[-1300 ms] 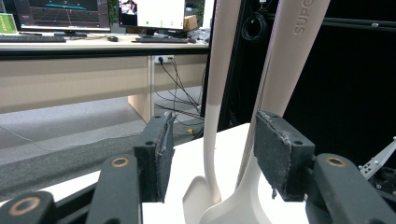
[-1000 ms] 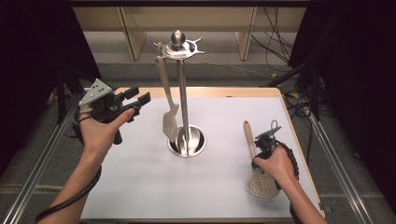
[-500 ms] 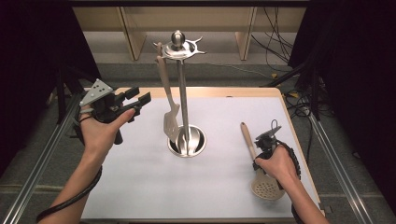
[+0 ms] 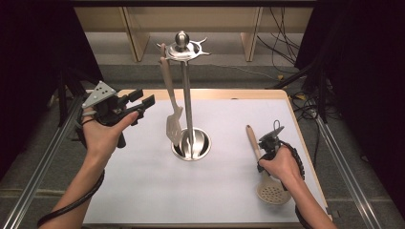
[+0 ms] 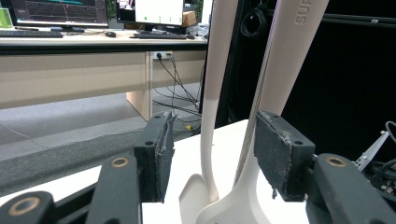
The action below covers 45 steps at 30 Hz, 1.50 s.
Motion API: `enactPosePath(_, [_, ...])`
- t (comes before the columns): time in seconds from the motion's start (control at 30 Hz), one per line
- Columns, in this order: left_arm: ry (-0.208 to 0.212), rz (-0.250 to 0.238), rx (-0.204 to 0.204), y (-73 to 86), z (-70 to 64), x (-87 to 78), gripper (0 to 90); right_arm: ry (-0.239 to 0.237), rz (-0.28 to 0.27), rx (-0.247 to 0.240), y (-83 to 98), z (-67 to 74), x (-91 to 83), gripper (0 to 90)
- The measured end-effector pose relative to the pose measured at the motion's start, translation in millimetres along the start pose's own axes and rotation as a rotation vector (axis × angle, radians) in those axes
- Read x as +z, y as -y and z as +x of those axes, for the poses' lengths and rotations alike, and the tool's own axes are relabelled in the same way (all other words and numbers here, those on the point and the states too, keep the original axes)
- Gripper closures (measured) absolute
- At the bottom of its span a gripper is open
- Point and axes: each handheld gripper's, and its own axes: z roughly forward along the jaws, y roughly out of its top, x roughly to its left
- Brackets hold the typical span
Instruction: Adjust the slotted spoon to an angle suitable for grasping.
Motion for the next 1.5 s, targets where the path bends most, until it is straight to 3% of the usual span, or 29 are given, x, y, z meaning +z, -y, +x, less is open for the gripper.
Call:
enactPosePath(0.1, [-0.002,0.0,0.0,0.1,0.7,-0.1,47.0,0.014,-0.003,0.002,-1.3,0.7,0.3,75.7])
enactPosePath(0.13, [-0.002,0.0,-0.002,0.2,0.6,-0.2,47.0,-0.025,-0.014,-0.022,-1.4,-2.2,1.8,76.5])
enactPosePath(0.17, [-0.002,0.0,-0.002,0.2,0.6,-0.2,47.0,-0.025,-0.014,-0.022,-1.4,-2.2,1.8,76.5])
enactPosePath(0.2, [-0.002,0.0,-0.001,0.2,0.6,-0.5,47.0,0.012,0.013,0.011,-1.5,0.5,-1.3,77.3])
enactPosePath(0.3, [-0.002,0.001,0.001,0.0,0.6,-0.5,47.0,0.007,0.011,0.048,-0.8,2.7,-0.9,77.9])
enactPosePath(0.33, [-0.002,0.001,-0.001,0.1,0.4,-0.6,47.0,0.012,0.004,0.028,-0.8,1.0,-1.0,78.0])
enactPosePath(0.6, [0.001,0.001,-0.007,0.7,-0.2,0.1,47.0,-0.005,-0.018,0.059,2.5,1.2,-0.9,78.6])
enactPosePath(0.9, [0.002,0.003,-0.005,0.7,-0.9,0.5,47.0,-0.009,-0.038,0.03,5.3,-2.2,0.1,78.7])
enactPosePath(1.03, [0.004,0.001,-0.009,0.6,-0.6,0.1,47.5,0.004,-0.017,-0.013,3.2,-2.0,-0.3,77.6])
enactPosePath(1.07, [0.006,0.0,-0.01,0.8,-0.3,0.2,47.7,0.0,-0.024,-0.058,2.6,-4.9,0.6,77.4])
enactPosePath(1.1, [0.005,0.001,-0.011,0.9,-0.2,0.2,47.8,0.0,-0.015,-0.027,3.0,-2.2,-0.2,77.3])
enactPosePath(1.4, [0.012,0.0,-0.008,0.3,-0.7,0.6,48.5,0.012,-0.023,-0.051,4.5,-1.8,-0.4,77.0])
enactPosePath(1.43, [0.012,0.0,-0.009,0.4,-0.7,0.7,48.5,0.02,-0.045,-0.055,4.9,-3.2,0.6,77.2])
enactPosePath(1.5, [0.012,0.001,-0.006,0.4,-0.4,1.2,48.5,-0.008,-0.04,-0.025,6.0,-2.7,0.5,77.8])
